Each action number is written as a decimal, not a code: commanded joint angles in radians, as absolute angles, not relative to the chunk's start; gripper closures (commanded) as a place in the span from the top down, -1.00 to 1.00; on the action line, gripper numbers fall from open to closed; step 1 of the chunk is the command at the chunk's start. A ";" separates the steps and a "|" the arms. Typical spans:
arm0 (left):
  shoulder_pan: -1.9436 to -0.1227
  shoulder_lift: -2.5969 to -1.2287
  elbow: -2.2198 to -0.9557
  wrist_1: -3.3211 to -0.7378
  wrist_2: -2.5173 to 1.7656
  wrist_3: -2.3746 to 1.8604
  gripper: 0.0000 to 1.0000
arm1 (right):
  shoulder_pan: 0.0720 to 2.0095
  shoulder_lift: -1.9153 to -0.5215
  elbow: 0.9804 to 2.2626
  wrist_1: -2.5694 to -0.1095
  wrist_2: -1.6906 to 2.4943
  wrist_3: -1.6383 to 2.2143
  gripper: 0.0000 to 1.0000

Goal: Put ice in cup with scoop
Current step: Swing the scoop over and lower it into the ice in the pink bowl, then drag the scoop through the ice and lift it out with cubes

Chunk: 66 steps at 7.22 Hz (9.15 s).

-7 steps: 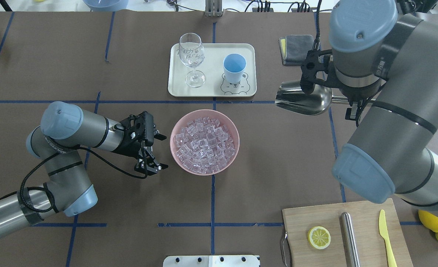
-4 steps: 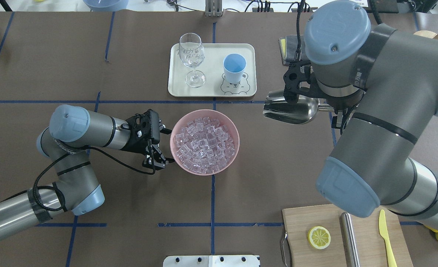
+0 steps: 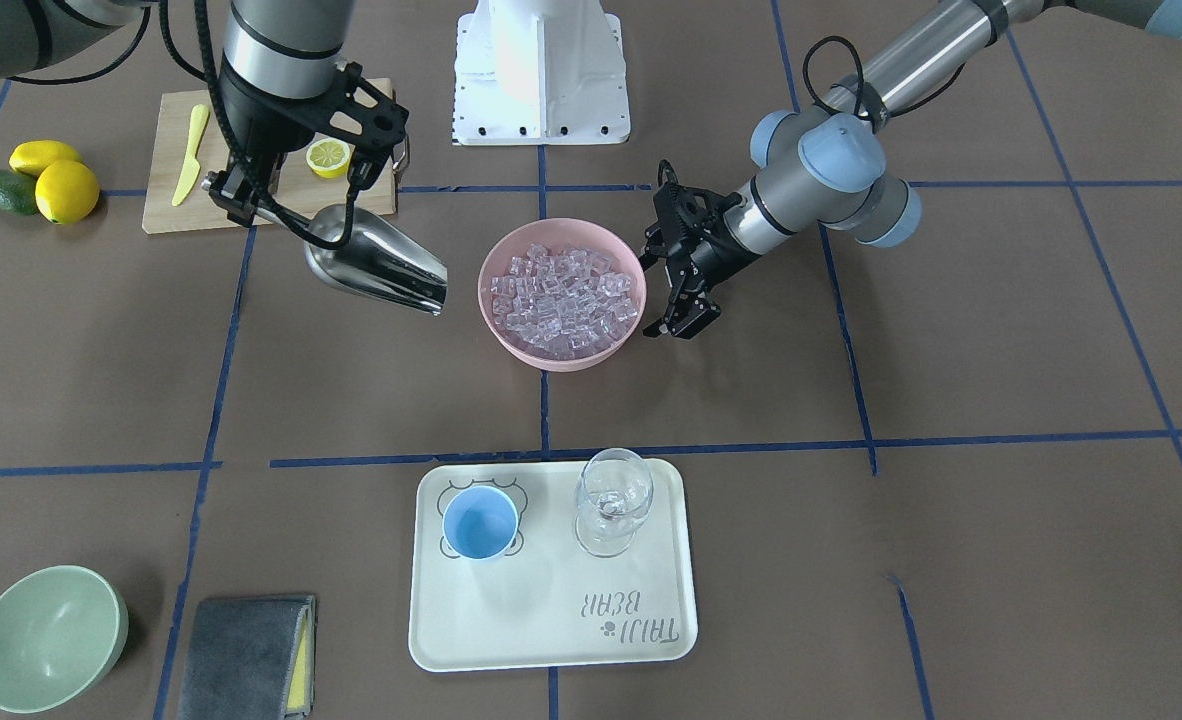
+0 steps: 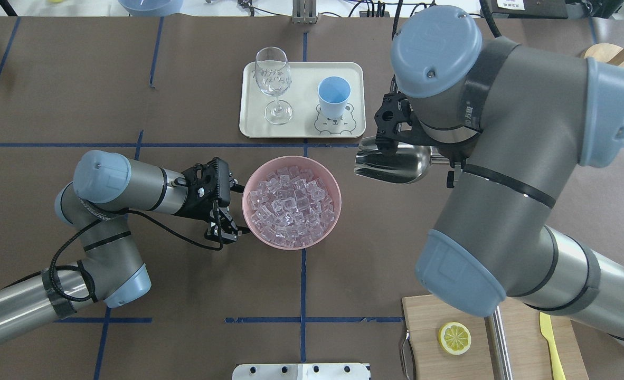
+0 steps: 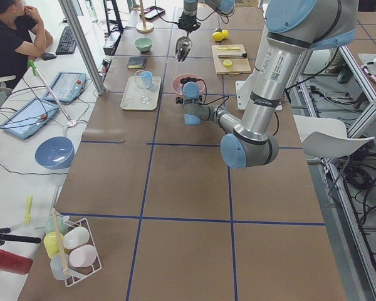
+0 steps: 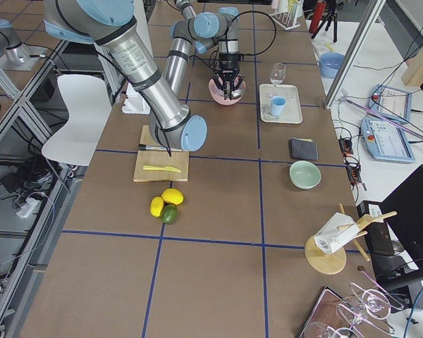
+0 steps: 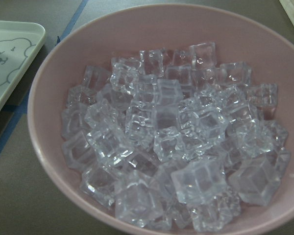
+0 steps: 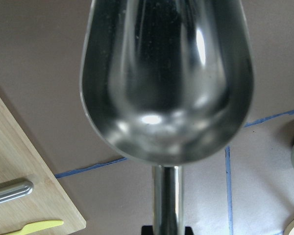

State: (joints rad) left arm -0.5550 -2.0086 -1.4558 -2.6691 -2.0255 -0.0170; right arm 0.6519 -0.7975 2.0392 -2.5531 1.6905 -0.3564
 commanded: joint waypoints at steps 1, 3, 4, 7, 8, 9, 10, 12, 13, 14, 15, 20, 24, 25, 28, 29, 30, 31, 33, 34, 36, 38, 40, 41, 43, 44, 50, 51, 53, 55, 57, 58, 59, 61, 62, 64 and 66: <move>-0.555 -2.008 -1.454 -2.669 -2.026 -0.017 1.00 | 0.640 -0.732 1.994 -2.591 1.689 -0.350 -1.00; -0.552 -2.009 -1.454 -2.669 -2.026 -0.017 1.00 | 0.617 -0.678 1.948 -2.626 1.686 -0.341 -1.00; -0.551 -2.010 -1.454 -2.669 -2.026 -0.017 1.00 | 0.595 -0.628 1.877 -2.644 1.678 -0.333 -1.00; -0.549 -2.010 -1.456 -2.669 -2.026 -0.017 1.00 | 0.561 -0.508 1.697 -2.677 1.643 -0.333 -1.00; -0.549 -2.008 -1.454 -2.669 -2.026 -0.017 1.00 | 0.557 -0.508 1.694 -2.704 1.641 -0.333 -1.00; -0.549 -2.009 -1.454 -2.669 -2.026 -0.017 1.00 | 0.533 -0.503 1.686 -2.732 1.622 -0.333 -1.00; -0.549 -2.011 -1.454 -2.669 -2.026 -0.018 1.00 | 0.525 -0.503 1.672 -2.737 1.609 -0.333 -1.00; -0.549 -2.010 -1.454 -2.669 -2.025 -0.017 1.00 | 0.509 -0.416 1.519 -2.740 1.585 -0.333 -1.00; -0.549 -2.008 -1.454 -2.669 -2.026 -0.017 1.00 | 0.508 -0.410 1.510 -2.747 1.582 -0.333 -1.00; -0.549 -2.008 -1.453 -2.669 -2.025 -0.015 1.00 | 0.508 -0.410 1.509 -2.770 1.575 -0.333 -1.00; -0.548 -2.008 -1.451 -2.669 -2.025 -0.015 1.00 | 0.503 -0.408 1.509 -2.776 1.574 -0.333 -1.00; -0.545 -2.010 -1.440 -2.674 -2.025 -0.017 1.00 | 0.454 -0.403 1.468 -2.798 1.517 -0.331 -1.00; -0.538 -2.025 -1.440 -2.701 -2.025 -0.018 1.00 | 0.439 -0.405 1.466 -2.772 1.517 -0.287 -1.00; -0.538 -2.026 -1.442 -2.701 -2.025 -0.018 1.00 | 0.431 -0.406 1.451 -2.751 1.517 -0.270 -1.00; -0.538 -2.028 -1.442 -2.701 -2.025 -0.018 1.00 | 0.419 -0.411 1.434 -2.723 1.516 -0.255 -1.00; -0.538 -2.026 -1.442 -2.701 -2.025 -0.017 1.00 | 0.413 -0.416 1.433 -2.692 1.509 -0.253 -1.00; -0.538 -2.026 -1.442 -2.701 -2.025 -0.017 1.00 | 0.413 -0.419 1.434 -2.691 1.506 -0.253 -1.00; -0.538 -2.026 -1.442 -2.701 -2.025 -0.017 1.00 | 0.411 -0.423 1.434 -2.674 1.500 -0.252 -1.00; -0.538 -2.028 -1.442 -2.701 -2.025 -0.015 1.00 | 0.413 -0.445 1.436 -2.613 1.500 -0.252 -1.00; -0.538 -2.028 -1.442 -2.701 -2.025 -0.015 1.00 | 0.413 -0.448 1.446 -2.602 1.500 -0.252 -1.00; -0.538 -2.028 -1.443 -2.701 -2.025 -0.014 1.00 | 0.414 -0.512 1.504 -2.548 1.500 -0.250 -1.00; -0.538 -2.028 -1.443 -2.703 -2.023 -0.015 1.00 | 0.414 -0.642 1.676 -2.475 1.500 -0.245 -1.00; -0.538 -2.028 -1.447 -2.703 -2.022 -0.017 1.00 | 0.414 -0.676 1.707 -2.400 1.502 -0.238 -1.00; -0.538 -2.026 -1.447 -2.703 -2.023 -0.017 1.00 | 0.414 -0.692 1.710 -2.361 1.502 -0.235 -1.00; -0.543 -2.026 -1.448 -2.703 -2.022 -0.017 1.00 | 0.417 -0.770 1.777 -2.260 1.509 -0.232 -1.00; -0.543 -2.028 -1.450 -2.701 -2.022 -0.017 1.00 | 0.419 -0.807 1.820 -2.232 1.511 -0.232 -1.00; -0.548 -2.026 -1.451 -2.697 -2.020 -0.018 1.00 | 0.426 -0.877 1.859 -2.054 1.554 -0.229 -1.00; -0.548 -2.026 -1.453 -2.695 -2.019 -0.018 1.00 | 0.426 -0.896 1.859 -2.022 1.555 -0.229 -1.00; -0.548 -2.028 -1.453 -2.695 -2.017 -0.018 1.00 | 0.436 -0.951 1.867 -1.907 1.607 -0.229 -1.00; -0.548 -2.028 -1.456 -2.692 -2.017 -0.020 1.00 | 0.446 -0.965 1.865 -1.873 1.634 -0.229 -1.00; -0.549 -2.028 -1.460 -2.692 -2.016 -0.018 1.00 | 0.456 -0.991 1.865 -1.791 1.669 -0.227 -1.00; -0.551 -2.028 -1.460 -2.691 -2.016 -0.018 1.00 | 0.463 -1.002 1.865 -1.760 1.687 -0.227 -1.00; -0.551 -2.028 -1.460 -2.691 -2.014 -0.018 1.00 | 0.471 -1.009 1.865 -1.731 1.707 -0.216 -1.00; -0.552 -2.028 -1.459 -2.691 -2.014 -0.018 1.00 | 0.512 -1.064 1.865 -1.616 1.784 -0.210 -1.00; -0.552 -2.028 -1.459 -2.691 -2.014 -0.018 1.00 | 0.535 -1.090 1.867 -1.562 1.820 -0.209 -1.00; -0.555 -2.025 -1.459 -2.689 -2.016 -0.018 1.00 | 0.577 -1.115 1.867 -1.488 1.885 -0.209 -1.00; -0.581 -1.999 -1.489 -2.633 -2.026 -0.018 1.00 | 0.629 -1.117 1.876 -1.480 1.953 -0.198 -1.00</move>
